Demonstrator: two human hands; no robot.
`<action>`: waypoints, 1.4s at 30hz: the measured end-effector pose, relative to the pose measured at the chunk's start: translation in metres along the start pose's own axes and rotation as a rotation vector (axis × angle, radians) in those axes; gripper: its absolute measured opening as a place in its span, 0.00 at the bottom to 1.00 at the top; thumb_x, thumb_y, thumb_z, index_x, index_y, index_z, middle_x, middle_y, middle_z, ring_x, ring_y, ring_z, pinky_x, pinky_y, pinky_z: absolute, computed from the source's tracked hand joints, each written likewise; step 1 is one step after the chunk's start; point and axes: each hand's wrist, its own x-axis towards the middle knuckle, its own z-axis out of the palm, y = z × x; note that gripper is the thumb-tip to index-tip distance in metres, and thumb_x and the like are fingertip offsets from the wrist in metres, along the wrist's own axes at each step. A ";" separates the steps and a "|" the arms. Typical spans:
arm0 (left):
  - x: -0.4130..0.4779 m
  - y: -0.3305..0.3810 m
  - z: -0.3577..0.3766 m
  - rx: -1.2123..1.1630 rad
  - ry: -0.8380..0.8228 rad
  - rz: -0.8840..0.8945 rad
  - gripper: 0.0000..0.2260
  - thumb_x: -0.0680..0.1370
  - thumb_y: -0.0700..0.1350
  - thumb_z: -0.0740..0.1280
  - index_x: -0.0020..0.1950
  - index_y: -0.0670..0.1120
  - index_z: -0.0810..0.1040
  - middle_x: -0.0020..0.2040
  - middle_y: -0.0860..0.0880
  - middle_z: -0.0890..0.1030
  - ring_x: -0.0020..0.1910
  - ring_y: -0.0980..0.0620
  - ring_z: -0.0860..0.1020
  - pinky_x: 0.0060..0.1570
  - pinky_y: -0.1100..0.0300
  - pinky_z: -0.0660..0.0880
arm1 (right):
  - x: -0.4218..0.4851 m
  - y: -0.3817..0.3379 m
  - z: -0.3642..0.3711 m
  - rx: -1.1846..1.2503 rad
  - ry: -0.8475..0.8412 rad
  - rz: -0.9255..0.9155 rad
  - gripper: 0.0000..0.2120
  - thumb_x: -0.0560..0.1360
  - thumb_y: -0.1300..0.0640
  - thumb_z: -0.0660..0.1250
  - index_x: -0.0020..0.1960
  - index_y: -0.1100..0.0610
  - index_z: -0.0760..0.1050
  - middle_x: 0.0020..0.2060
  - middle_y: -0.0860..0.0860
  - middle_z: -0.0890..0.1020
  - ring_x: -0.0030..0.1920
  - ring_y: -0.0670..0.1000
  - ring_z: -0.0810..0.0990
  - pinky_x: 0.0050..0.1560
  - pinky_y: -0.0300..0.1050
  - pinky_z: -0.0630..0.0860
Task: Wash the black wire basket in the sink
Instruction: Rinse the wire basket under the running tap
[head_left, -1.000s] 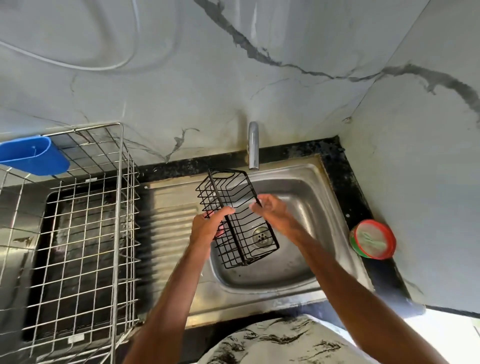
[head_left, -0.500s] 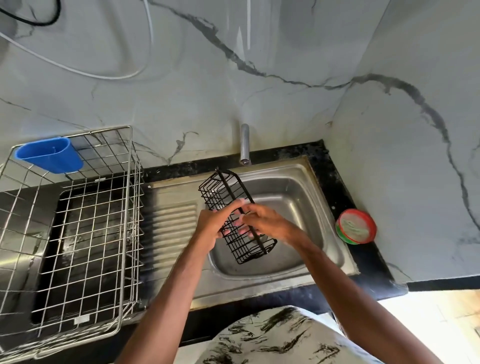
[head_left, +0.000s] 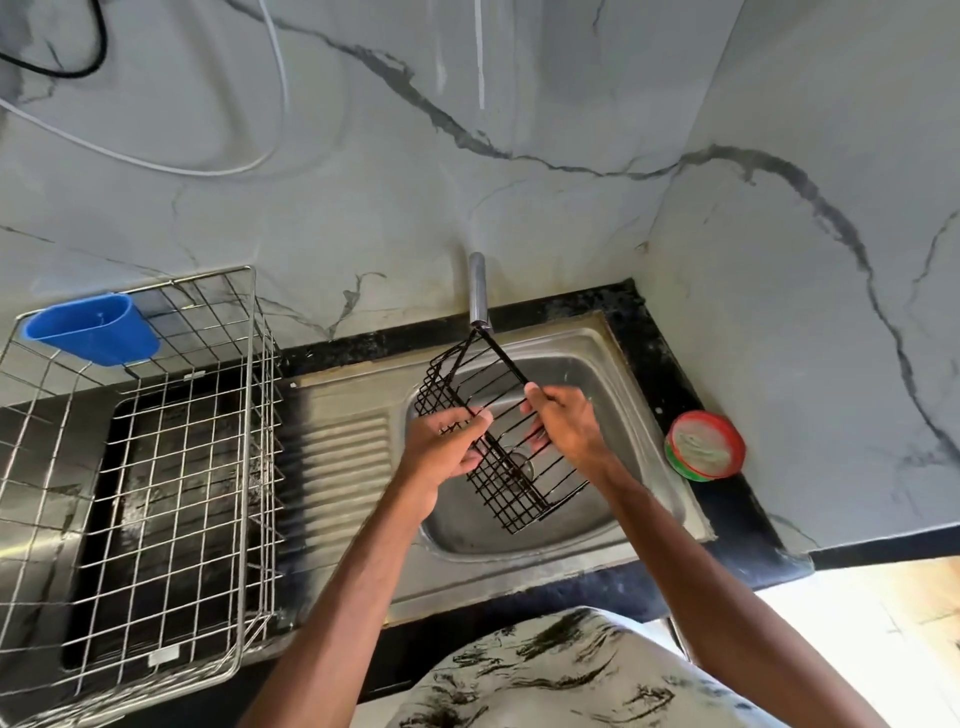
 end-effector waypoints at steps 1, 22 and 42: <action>-0.004 -0.001 0.002 0.011 0.017 0.027 0.14 0.74 0.51 0.79 0.58 0.51 0.86 0.48 0.48 0.87 0.45 0.44 0.86 0.47 0.54 0.85 | 0.001 0.003 -0.003 0.021 -0.016 0.000 0.17 0.83 0.47 0.64 0.46 0.58 0.81 0.29 0.52 0.82 0.25 0.48 0.80 0.26 0.41 0.77; 0.002 0.003 0.055 0.089 -0.019 0.158 0.15 0.75 0.53 0.78 0.60 0.51 0.85 0.41 0.50 0.88 0.39 0.50 0.86 0.48 0.53 0.86 | 0.004 0.035 -0.046 0.279 0.079 0.140 0.18 0.82 0.47 0.66 0.42 0.58 0.81 0.28 0.52 0.77 0.24 0.47 0.75 0.23 0.37 0.70; 0.035 0.005 0.038 -0.364 0.188 -0.273 0.41 0.74 0.70 0.68 0.75 0.42 0.71 0.68 0.36 0.77 0.63 0.37 0.78 0.64 0.42 0.74 | 0.051 0.023 -0.105 0.311 -0.276 -0.200 0.19 0.78 0.48 0.68 0.33 0.58 0.81 0.27 0.54 0.80 0.19 0.49 0.75 0.21 0.40 0.65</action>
